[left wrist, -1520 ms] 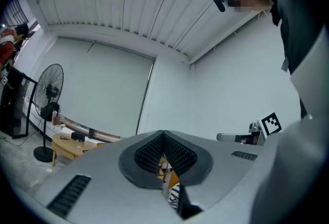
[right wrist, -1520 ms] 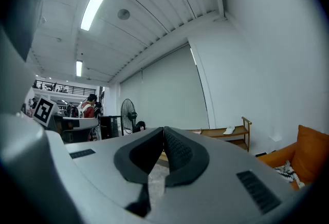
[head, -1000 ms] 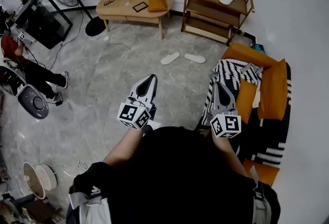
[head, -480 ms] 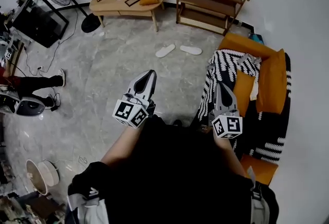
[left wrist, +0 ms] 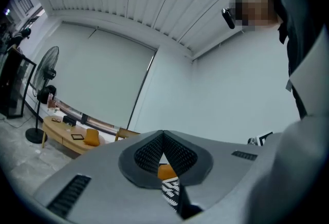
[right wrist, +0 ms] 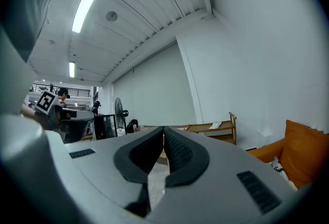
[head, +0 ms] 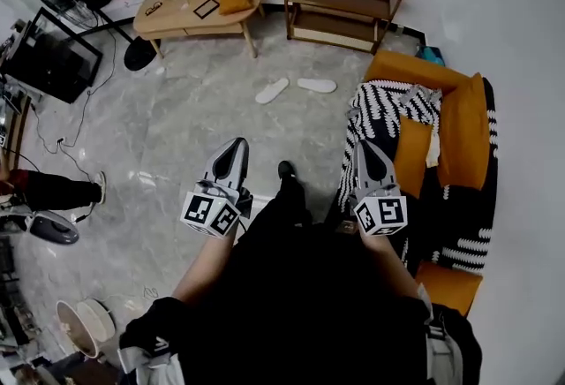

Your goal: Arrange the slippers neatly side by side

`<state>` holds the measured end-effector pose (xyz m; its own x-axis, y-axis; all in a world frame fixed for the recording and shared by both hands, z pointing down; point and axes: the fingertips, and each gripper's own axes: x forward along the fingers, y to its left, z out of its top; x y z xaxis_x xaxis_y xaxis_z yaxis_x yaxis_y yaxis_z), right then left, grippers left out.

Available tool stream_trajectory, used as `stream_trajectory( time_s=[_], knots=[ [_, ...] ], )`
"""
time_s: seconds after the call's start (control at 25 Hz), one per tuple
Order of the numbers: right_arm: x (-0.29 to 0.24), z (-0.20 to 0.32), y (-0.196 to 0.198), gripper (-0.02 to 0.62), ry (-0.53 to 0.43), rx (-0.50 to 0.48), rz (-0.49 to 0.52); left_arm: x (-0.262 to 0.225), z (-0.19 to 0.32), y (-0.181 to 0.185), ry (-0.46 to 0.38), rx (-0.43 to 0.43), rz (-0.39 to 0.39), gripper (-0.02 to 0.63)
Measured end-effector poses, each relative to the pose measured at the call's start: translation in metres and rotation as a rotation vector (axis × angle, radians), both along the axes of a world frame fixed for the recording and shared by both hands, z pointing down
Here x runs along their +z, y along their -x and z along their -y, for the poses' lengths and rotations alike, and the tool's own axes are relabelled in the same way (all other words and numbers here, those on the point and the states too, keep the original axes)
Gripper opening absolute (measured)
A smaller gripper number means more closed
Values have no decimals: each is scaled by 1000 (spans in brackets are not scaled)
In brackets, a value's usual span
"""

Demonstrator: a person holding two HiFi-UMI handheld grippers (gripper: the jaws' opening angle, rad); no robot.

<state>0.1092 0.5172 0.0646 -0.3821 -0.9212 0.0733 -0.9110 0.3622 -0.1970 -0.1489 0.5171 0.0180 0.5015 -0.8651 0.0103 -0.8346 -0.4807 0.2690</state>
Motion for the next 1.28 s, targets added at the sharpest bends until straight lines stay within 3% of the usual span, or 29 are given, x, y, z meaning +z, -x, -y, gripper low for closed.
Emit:
stream_trajectory(
  time_s=[0.2, 0.44, 0.84, 1.04, 1.28],
  knots=[
    [3, 40, -8, 32, 20, 29, -27, 1, 50, -9, -25, 32, -17, 15],
    [-21, 119, 19, 32, -6, -44, -80, 5, 131, 10, -30, 10, -43, 15],
    [-49, 236, 45, 32, 2, -97, -123, -7, 238, 59, -20, -66, -200, 15],
    [-48, 278, 62, 32, -3, -112, -140, 7, 281, 79, -36, -89, -142, 15],
    [-33, 309, 56, 32, 42, -84, -116, 20, 320, 66, -4, -45, -146, 15]
  ],
)
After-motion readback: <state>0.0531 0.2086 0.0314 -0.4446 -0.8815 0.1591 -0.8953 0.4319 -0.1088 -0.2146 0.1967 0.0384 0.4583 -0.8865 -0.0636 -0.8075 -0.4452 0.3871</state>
